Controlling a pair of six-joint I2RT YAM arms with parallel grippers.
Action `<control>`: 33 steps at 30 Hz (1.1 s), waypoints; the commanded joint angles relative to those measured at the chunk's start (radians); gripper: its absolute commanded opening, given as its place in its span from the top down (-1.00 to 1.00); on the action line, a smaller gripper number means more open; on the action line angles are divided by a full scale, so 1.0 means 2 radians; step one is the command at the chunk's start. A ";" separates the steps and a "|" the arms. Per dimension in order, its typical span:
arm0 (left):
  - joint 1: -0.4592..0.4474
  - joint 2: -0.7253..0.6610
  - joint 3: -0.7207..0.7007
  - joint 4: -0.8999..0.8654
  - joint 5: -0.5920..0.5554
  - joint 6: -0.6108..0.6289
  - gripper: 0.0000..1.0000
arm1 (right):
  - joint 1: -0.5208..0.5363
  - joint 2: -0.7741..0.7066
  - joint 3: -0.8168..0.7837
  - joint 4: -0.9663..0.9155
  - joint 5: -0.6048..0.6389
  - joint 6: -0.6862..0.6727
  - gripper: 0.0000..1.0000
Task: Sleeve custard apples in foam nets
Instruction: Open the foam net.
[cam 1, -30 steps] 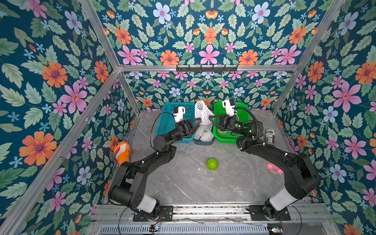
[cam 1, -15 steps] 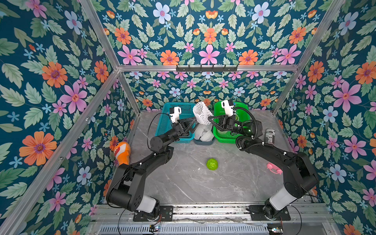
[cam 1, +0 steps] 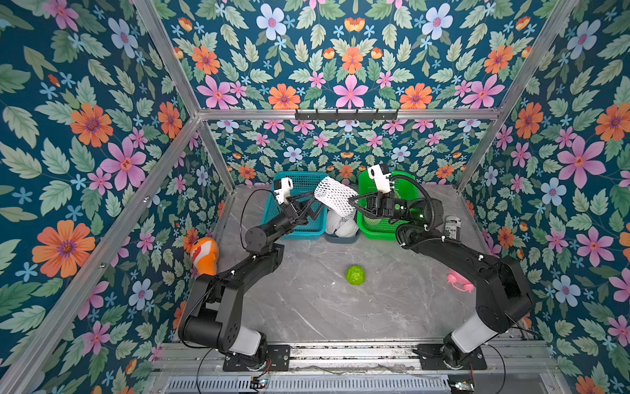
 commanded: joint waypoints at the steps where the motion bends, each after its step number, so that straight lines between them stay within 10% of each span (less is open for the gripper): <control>1: 0.002 0.010 -0.001 0.052 0.002 -0.008 -0.58 | 0.000 -0.008 0.011 0.028 -0.026 0.015 1.00; 33: -0.054 -0.010 0.022 0.052 0.017 -0.002 -0.28 | 0.001 0.060 0.075 0.029 -0.031 0.038 1.00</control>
